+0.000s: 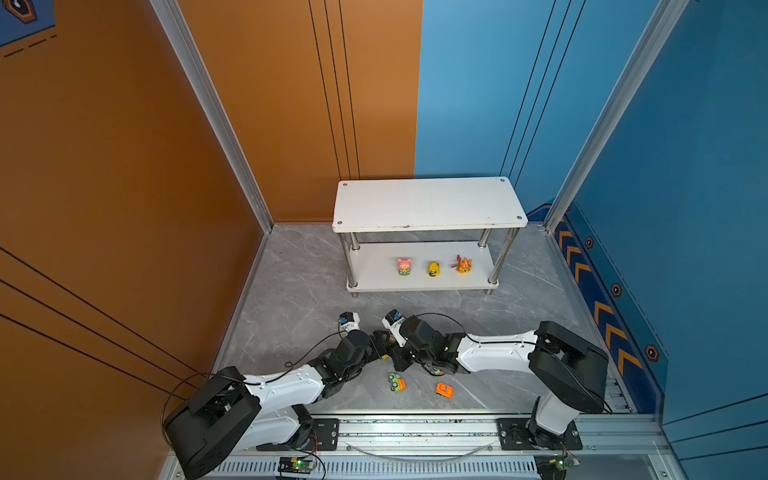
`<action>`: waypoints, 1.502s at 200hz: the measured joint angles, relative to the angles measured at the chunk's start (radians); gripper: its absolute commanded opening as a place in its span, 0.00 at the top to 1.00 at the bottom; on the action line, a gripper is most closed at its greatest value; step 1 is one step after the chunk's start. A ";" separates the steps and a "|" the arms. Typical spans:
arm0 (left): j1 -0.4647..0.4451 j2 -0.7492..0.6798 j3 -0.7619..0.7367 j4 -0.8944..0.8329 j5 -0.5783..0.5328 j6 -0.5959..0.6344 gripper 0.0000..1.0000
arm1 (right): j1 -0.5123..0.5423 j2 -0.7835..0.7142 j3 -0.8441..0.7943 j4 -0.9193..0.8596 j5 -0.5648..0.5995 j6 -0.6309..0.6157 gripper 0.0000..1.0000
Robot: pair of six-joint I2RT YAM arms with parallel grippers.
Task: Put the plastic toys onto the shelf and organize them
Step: 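Close the left gripper on the Pikachu figure while the right gripper pulls back, then carry the Pikachu figure with the left gripper toward the lower shelf while the right withdraws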
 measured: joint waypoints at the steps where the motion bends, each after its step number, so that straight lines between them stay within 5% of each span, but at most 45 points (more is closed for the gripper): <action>1: -0.001 0.000 0.000 0.001 0.000 -0.004 0.23 | 0.000 0.000 0.000 0.001 0.000 0.000 1.00; 44: -0.011 -0.023 -0.031 0.015 -0.015 -0.018 0.50 | -0.008 0.000 -0.005 0.010 0.000 0.000 1.00; 90: -0.011 -0.006 -0.031 0.039 -0.016 -0.014 0.41 | -0.014 -0.001 -0.009 0.006 0.001 0.000 1.00; 136: -0.011 0.070 -0.027 0.124 0.006 -0.016 0.74 | -0.031 0.002 -0.029 -0.061 0.022 0.000 1.00; 200: 0.018 0.006 -0.027 0.097 0.041 0.011 0.89 | -0.032 -0.003 -0.029 -0.085 0.026 -0.001 1.00; 219: 0.045 -0.060 0.005 0.041 0.084 0.100 1.00 | -0.040 -0.039 -0.042 -0.089 0.016 -0.001 0.95; 300: 0.044 -0.237 0.170 -0.071 0.186 0.845 1.00 | -0.220 -0.486 -0.143 -0.159 -0.033 -0.017 0.89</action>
